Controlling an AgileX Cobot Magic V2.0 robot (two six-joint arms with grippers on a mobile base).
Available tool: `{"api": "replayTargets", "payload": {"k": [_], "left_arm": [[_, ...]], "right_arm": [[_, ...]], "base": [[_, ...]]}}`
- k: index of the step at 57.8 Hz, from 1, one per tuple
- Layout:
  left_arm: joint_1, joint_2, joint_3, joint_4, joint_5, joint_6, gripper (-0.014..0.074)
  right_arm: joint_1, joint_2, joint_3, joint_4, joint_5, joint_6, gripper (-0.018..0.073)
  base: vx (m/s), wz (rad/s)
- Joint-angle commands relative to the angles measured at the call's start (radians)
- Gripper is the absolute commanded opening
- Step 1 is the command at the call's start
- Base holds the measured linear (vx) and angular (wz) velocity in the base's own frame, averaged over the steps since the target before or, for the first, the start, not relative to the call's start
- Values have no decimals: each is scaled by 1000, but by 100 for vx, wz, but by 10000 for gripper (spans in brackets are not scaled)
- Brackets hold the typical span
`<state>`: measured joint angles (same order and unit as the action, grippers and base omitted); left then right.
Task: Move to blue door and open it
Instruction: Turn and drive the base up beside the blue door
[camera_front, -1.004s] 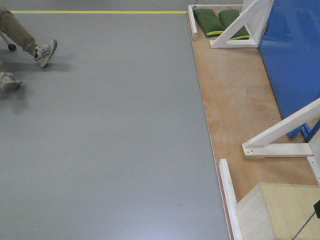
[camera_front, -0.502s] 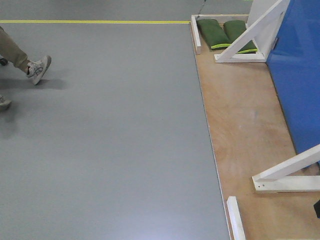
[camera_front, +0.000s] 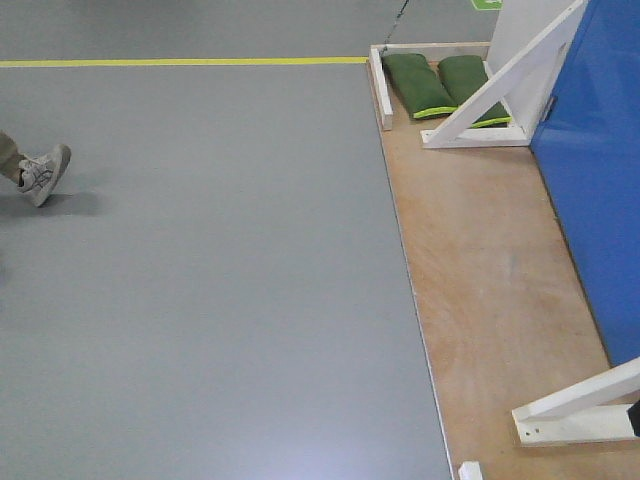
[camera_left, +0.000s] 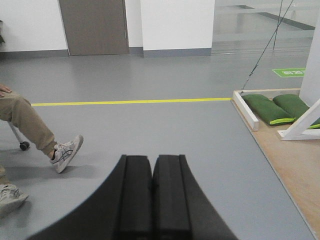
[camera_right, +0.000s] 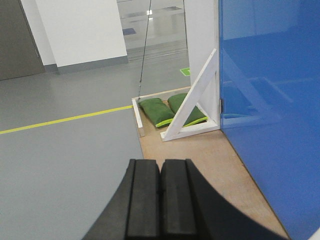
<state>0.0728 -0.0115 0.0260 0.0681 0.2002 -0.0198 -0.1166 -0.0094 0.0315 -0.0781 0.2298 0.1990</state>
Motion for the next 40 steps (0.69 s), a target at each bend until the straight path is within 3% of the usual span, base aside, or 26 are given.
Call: {"api": "replayTargets", "payload": {"k": [1, 40], "left_arm": [[2, -14, -24, -3, -83, -7, 73], [2, -14, -24, -3, -83, -7, 73]], "right_arm": [[-5, -16, 0, -9, -83, -2, 8], [-5, -16, 0, -9, -83, -2, 8]], "base": [[29, -6], [26, -2]]}}
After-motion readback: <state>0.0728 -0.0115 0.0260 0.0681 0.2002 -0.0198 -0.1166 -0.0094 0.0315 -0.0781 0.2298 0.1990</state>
